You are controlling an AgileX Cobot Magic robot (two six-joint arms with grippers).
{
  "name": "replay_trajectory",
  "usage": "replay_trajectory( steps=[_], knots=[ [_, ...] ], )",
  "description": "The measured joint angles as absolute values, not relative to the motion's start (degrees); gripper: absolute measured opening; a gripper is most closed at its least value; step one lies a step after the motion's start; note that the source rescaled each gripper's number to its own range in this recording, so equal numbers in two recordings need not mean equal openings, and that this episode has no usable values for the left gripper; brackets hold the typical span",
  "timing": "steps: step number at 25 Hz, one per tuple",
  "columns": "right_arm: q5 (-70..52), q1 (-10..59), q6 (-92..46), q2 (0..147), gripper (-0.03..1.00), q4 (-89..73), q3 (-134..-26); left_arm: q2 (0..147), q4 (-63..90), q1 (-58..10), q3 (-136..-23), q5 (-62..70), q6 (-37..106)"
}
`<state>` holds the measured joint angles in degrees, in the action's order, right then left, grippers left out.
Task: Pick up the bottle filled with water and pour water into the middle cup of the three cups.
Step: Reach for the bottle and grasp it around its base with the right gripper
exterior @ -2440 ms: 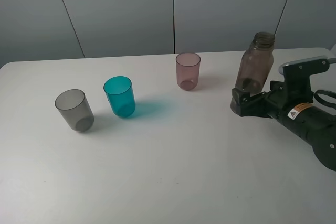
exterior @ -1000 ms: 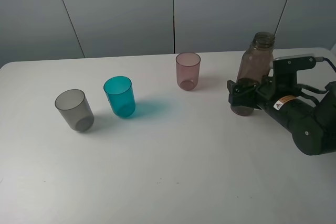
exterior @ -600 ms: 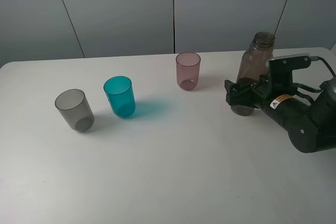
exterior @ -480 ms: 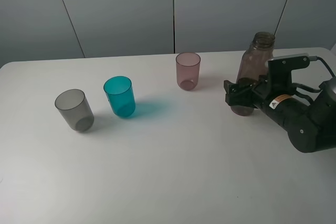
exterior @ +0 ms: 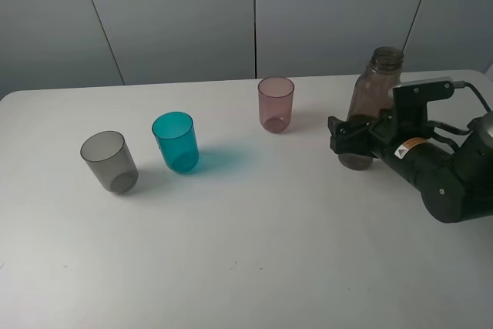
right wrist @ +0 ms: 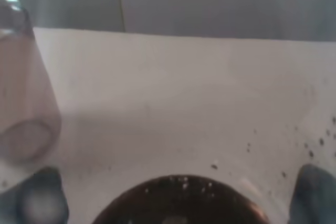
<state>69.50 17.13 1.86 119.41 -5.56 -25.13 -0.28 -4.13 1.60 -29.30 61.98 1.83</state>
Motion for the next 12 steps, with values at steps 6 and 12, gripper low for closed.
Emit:
replay_trajectory(
  steps=[6,12],
  knots=[
    [69.5,17.13,1.86,119.41,1.0,-5.56,-25.18,-0.28,-4.13,1.6,-29.3,61.98,1.95],
    [69.5,17.13,1.86,119.41,1.0,-5.75,-25.18,-0.28,-4.13,1.6,-29.3,61.98,1.95]
  ],
)
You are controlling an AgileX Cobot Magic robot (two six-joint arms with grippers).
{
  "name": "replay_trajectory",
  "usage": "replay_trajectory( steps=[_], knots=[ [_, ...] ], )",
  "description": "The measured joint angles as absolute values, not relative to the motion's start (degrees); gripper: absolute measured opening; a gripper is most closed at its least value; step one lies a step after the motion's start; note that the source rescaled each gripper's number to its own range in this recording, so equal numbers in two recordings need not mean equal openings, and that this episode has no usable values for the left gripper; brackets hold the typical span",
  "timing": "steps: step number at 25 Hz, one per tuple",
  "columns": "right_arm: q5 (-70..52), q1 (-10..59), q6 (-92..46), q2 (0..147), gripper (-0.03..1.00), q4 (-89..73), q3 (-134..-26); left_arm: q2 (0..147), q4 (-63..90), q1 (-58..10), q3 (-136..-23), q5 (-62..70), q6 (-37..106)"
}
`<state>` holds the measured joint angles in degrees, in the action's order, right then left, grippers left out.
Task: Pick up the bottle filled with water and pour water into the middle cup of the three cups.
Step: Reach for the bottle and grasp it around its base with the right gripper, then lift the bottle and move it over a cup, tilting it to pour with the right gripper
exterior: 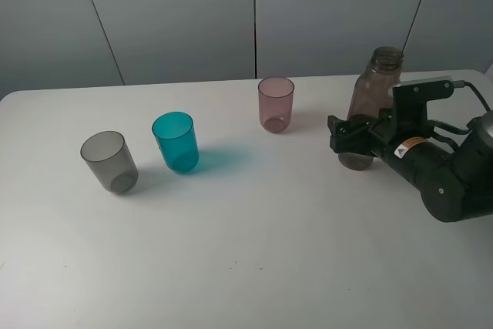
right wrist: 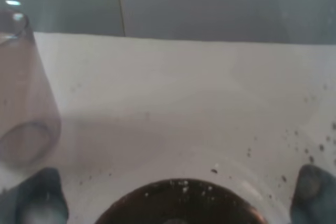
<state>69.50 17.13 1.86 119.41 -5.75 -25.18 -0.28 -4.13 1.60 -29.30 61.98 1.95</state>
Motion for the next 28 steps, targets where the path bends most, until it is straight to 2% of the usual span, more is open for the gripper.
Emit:
replay_trajectory(
  steps=[1,2,3,6,7,20,28],
  knots=[
    [69.5,17.13,1.86,119.41,1.0,-5.75,-25.18,-0.28,-4.13,1.6,-29.3,61.98,1.95],
    [69.5,17.13,1.86,119.41,0.92,-5.75,-25.18,-0.28,-4.13,1.6,-29.3,61.98,1.95],
    [69.5,17.13,1.86,119.41,0.77,-5.75,-25.18,-0.28,-4.13,1.6,-29.3,61.98,1.95],
    [69.5,17.13,1.95,119.41,0.0,-6.02,-25.18,-0.28,-4.13,1.6,-29.3,61.98,1.95],
    [69.5,17.13,2.04,119.41,0.03,-6.14,-25.18,-0.28,-4.13,1.6,-29.3,61.98,1.95],
    [67.69,17.13,3.59,117.5,0.03,-3.99,-24.4,-0.28,-4.13,1.6,-29.3,61.98,1.95],
    [61.05,17.13,1.87,100.6,0.03,-2.98,-23.84,-0.28,-4.13,1.6,-29.3,61.98,1.95]
  ],
)
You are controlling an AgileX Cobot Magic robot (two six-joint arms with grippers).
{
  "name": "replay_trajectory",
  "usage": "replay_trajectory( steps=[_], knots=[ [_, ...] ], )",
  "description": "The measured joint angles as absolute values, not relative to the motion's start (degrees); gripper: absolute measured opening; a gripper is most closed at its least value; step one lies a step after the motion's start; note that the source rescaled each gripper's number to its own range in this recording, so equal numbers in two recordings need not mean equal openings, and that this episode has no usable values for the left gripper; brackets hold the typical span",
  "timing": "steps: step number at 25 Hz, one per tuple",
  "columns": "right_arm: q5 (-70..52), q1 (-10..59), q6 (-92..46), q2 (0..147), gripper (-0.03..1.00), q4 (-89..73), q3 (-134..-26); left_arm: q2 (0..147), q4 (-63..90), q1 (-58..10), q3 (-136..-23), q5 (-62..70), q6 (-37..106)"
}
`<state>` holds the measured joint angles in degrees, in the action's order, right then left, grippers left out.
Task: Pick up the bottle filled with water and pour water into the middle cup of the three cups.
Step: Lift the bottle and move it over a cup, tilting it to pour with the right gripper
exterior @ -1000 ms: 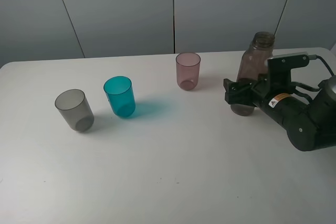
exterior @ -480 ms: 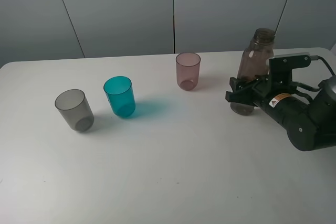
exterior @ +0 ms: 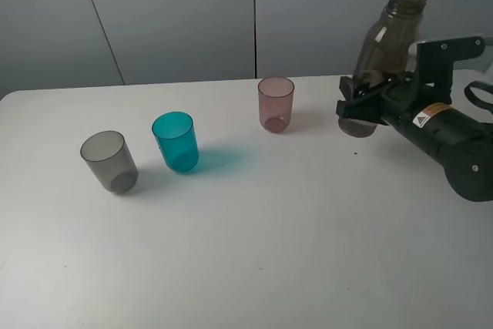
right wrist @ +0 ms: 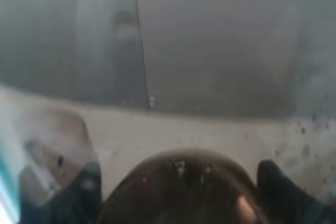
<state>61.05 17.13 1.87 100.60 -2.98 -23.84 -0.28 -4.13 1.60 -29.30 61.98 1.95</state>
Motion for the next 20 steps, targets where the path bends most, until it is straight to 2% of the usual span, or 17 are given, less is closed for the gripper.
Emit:
replay_trajectory(
  steps=[3,8,15,20],
  knots=[
    [52.65,18.86,-1.94,93.47,0.03,-6.11,-24.92,-0.28,-4.13,1.6,-29.3,61.98,1.95],
    [38.64,25.47,-13.42,86.82,0.03,-11.73,-30.07,-0.28,-4.13,1.6,-29.3,61.98,1.95],
    [33.1,31.75,-18.87,87.8,0.03,-16.13,-36.83,-0.28,-4.13,1.6,-29.3,61.98,1.95],
    [31.95,35.65,-29.04,92.84,0.03,-23.37,-43.06,-0.28,-4.13,1.6,-29.3,61.98,1.95]
  ],
)
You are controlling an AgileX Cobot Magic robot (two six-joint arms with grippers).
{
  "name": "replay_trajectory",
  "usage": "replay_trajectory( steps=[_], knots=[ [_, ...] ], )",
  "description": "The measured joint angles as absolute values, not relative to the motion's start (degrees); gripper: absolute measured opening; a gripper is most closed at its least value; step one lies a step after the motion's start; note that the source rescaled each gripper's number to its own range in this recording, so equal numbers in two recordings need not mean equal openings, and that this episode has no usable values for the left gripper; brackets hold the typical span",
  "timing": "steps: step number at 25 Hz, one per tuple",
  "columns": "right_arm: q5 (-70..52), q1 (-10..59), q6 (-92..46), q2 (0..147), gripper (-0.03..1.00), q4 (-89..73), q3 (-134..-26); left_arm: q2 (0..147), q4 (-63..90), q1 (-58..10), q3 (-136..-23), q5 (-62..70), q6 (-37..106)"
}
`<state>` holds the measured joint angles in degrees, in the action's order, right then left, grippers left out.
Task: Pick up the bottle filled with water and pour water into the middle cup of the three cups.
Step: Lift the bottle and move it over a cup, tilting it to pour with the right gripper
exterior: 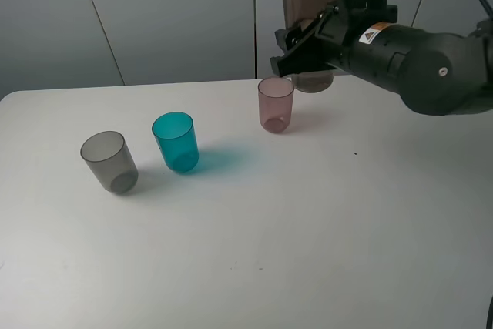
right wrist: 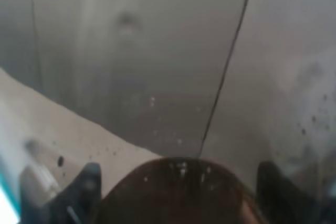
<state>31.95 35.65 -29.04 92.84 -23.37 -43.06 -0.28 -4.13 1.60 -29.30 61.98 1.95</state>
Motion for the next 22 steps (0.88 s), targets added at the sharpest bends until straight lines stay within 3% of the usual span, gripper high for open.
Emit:
replay_trajectory(
  steps=[7,12,22],
  knots=[
    [25.25,37.98,-36.8,97.4,0.03,-27.39,-52.34,-0.28,-4.13,1.6,-29.3,61.98,1.95],
    [20.17,38.01,-36.44,98.23,0.03,-20.3,-56.55,-0.28,-4.13,1.6,-29.3,61.98,1.95],
    [21.06,38.01,-35.3,108.03,0.03,-5.34,-65.4,-0.28,-4.13,1.6,-29.3,61.98,1.95]
  ],
)
